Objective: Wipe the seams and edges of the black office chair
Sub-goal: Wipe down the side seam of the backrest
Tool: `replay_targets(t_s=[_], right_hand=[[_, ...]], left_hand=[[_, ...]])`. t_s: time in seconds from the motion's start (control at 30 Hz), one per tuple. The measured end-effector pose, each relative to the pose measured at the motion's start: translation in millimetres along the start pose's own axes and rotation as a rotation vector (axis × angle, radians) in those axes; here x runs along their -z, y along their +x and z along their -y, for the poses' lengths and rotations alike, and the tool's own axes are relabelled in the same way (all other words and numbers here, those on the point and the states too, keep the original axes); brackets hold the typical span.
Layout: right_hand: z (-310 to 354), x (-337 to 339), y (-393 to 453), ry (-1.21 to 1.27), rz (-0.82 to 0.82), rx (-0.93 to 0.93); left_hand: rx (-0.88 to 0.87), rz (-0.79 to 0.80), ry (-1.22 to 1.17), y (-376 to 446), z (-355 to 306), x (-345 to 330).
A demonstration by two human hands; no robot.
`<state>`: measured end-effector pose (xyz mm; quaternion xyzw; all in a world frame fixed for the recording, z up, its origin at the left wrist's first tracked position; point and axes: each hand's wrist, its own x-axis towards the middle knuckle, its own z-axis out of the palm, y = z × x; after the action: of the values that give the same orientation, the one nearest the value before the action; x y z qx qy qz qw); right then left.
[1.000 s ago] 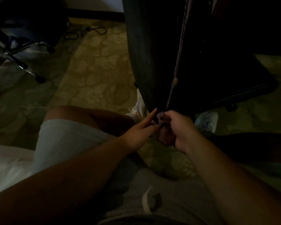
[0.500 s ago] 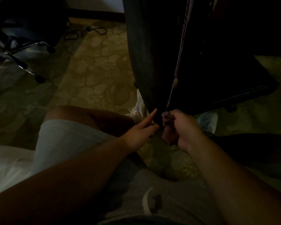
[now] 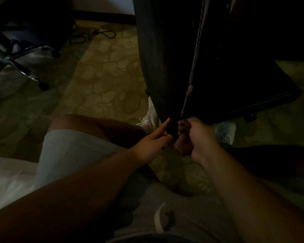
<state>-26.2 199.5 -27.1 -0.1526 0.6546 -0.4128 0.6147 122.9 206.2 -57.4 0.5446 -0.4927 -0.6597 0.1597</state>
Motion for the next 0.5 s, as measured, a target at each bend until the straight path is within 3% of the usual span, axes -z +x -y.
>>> replay_targets(t_s=[0.07, 0.2, 0.33, 0.5], right_hand=[[1.5, 2.0, 1.1, -0.019, 0.047, -0.018], [4.8, 3.1, -0.2, 0.099, -0.036, -0.001], [6.5, 0.0, -5.5, -0.028, 0.046, -0.052], [7.5, 0.0, -8.8, 0.114, -0.045, -0.024]], left_hand=[[-0.003, -0.009, 0.01, 0.3, 0.6, 0.2], [-0.008, 0.0, 0.008, 0.4, -0.4, -0.2], [-0.001, -0.003, 0.012, 0.9, 0.2, 0.3], [0.01, -0.001, 0.023, 1.1, 0.9, 1.7]])
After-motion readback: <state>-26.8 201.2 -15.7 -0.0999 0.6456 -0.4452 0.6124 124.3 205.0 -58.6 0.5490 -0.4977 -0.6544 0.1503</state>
